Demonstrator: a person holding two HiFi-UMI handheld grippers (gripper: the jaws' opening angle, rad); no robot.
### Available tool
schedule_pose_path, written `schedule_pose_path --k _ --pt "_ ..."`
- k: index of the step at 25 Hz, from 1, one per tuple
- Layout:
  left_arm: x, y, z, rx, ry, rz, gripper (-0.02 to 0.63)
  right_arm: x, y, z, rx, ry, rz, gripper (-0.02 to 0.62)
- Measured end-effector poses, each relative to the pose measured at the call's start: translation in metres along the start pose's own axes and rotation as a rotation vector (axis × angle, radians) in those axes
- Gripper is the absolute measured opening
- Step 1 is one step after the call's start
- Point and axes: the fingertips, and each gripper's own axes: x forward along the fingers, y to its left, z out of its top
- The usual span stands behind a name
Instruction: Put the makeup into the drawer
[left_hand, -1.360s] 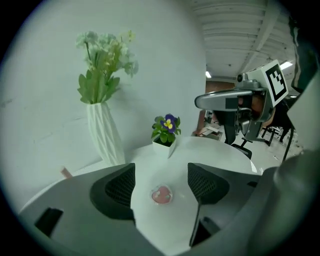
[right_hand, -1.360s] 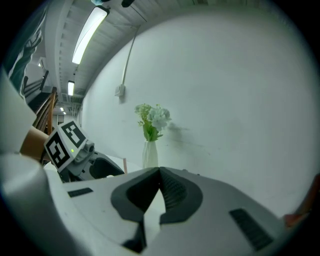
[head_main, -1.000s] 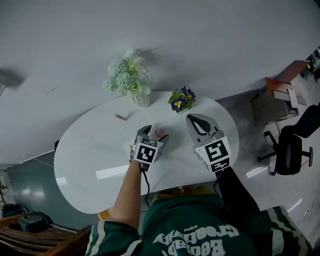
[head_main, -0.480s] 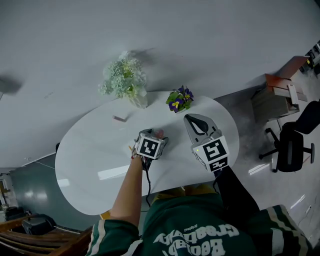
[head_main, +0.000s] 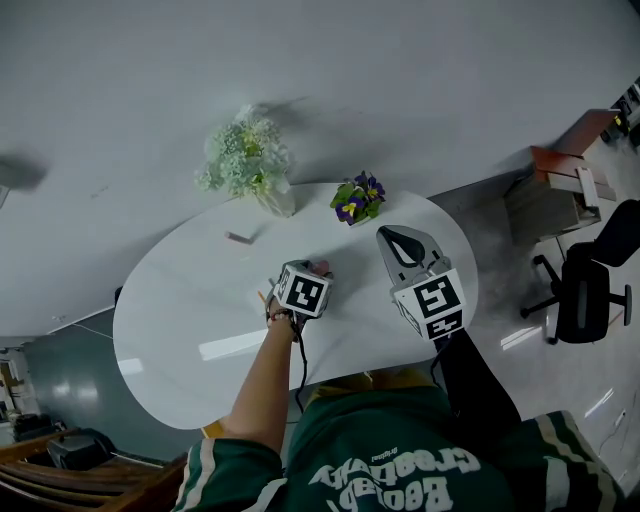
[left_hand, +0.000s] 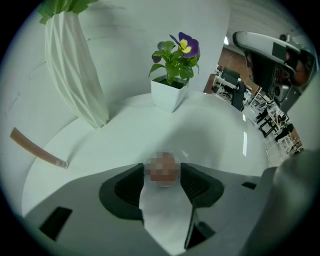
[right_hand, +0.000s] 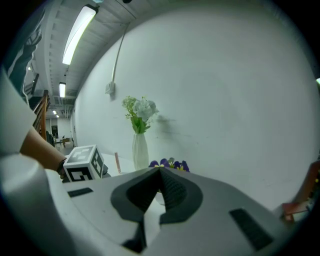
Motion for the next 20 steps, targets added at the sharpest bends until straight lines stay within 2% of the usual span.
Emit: schedule_pose_path --k 5,13,20 --pt "-0.009 0.0 0.003 -0.022 -0.068 0.024 0.233 -0.003 0.001 0.006 -0.007 -0.016 0.003 0.005" --pt "-0.081 0.011 0.041 -0.089 -0.384 0.146 0.233 -0.009 0.006 0.03 -0.042 -0.059 0.007 0.005" --pt "-0.15 0.014 0.069 -0.141 -0.606 0.189 0.233 -0.017 0.013 0.055 -0.074 -0.106 0.015 0.005"
